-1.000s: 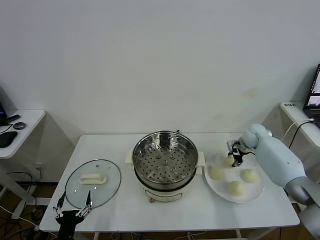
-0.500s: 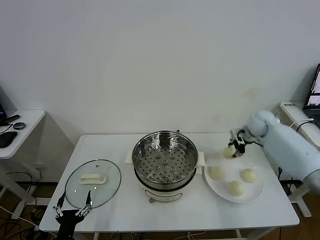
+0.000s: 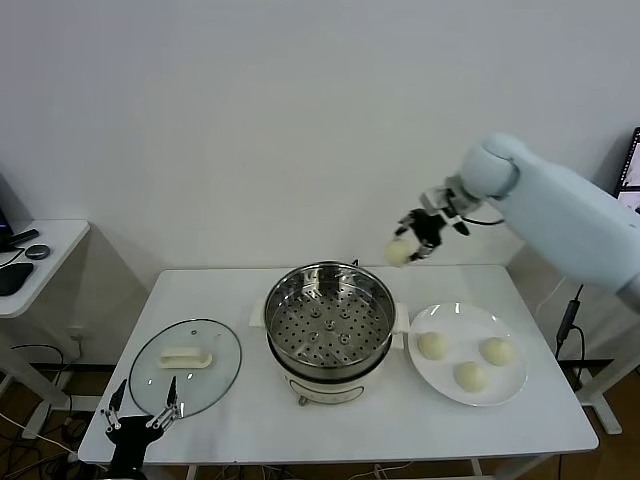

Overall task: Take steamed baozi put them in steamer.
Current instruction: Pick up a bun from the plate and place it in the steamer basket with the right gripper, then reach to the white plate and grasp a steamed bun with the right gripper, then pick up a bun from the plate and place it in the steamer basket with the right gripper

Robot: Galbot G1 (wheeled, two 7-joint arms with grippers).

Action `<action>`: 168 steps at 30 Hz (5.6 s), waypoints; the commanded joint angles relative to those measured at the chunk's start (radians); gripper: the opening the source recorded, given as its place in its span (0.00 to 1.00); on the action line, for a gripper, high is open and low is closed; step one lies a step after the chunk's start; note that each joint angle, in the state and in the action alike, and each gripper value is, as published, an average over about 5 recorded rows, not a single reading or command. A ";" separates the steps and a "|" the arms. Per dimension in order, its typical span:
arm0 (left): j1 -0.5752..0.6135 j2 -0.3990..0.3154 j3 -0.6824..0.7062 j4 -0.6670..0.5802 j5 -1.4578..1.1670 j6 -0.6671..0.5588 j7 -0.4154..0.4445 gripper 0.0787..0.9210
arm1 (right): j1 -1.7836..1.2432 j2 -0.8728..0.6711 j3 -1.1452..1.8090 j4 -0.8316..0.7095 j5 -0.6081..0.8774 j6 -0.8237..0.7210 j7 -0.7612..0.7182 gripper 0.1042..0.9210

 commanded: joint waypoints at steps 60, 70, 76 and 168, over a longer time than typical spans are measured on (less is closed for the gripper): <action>0.022 0.018 -0.030 -0.058 -0.016 0.036 -0.018 0.88 | 0.223 -0.385 -0.263 0.481 0.117 -0.552 0.003 0.88; 0.012 0.013 -0.004 -0.052 -0.009 0.022 -0.018 0.88 | -0.068 -0.614 -0.126 0.447 -0.049 -0.532 0.063 0.88; 0.017 0.014 -0.016 -0.049 -0.007 0.019 -0.016 0.88 | -0.321 -0.595 0.091 0.338 -0.131 -0.453 0.074 0.88; -0.009 0.016 -0.045 -0.077 -0.003 0.029 -0.014 0.88 | 0.196 0.101 -0.298 0.324 0.568 -0.870 0.341 0.40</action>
